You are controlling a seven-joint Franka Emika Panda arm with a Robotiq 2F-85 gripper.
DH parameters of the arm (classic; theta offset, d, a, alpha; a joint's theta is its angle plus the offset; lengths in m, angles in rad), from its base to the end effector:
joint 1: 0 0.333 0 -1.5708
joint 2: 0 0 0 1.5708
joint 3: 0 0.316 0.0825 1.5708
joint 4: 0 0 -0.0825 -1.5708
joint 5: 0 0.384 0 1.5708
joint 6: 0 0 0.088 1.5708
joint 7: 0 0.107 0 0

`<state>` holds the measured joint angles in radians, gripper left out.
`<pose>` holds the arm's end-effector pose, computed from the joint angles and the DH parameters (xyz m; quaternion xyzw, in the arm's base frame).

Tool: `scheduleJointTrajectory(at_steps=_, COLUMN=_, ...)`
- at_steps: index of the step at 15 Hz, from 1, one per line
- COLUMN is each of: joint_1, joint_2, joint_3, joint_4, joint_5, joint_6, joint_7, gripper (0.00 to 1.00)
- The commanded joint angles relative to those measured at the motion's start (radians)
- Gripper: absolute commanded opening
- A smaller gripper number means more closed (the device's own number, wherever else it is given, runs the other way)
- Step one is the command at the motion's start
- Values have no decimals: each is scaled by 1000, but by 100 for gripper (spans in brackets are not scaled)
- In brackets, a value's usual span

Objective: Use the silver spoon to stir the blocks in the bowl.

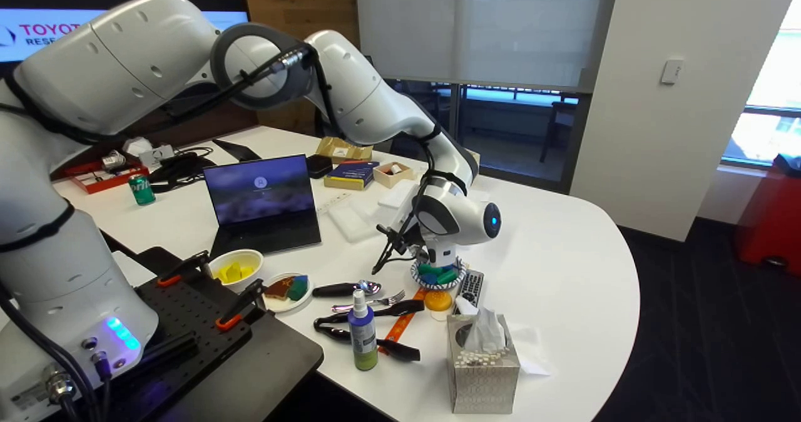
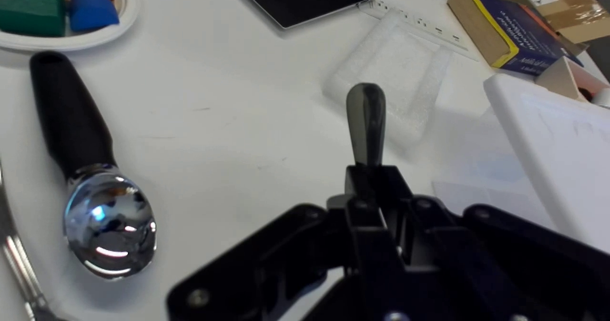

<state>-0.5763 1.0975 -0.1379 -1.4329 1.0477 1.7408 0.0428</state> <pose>0.5305 -0.3442 0.0198 -0.6809 0.5460 0.1909 0.4492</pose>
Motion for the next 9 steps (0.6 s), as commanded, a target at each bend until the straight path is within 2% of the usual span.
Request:
scheduleJointTrajectory(at_steps=1, joint_1=-28, joint_2=67, joint_3=-3, joint_4=76, joint_5=33, joint_6=-53, joint_7=48, gripper=3)
scheduleJointTrajectory(at_steps=6, joint_1=-64, joint_2=113, joint_3=-9, joint_4=98, joint_5=44, joint_6=-47, joint_7=84, gripper=3)
scheduleJointTrajectory(at_steps=9, joint_1=-84, joint_2=95, joint_3=-10, joint_4=92, joint_5=62, joint_6=-31, joint_7=85, gripper=3)
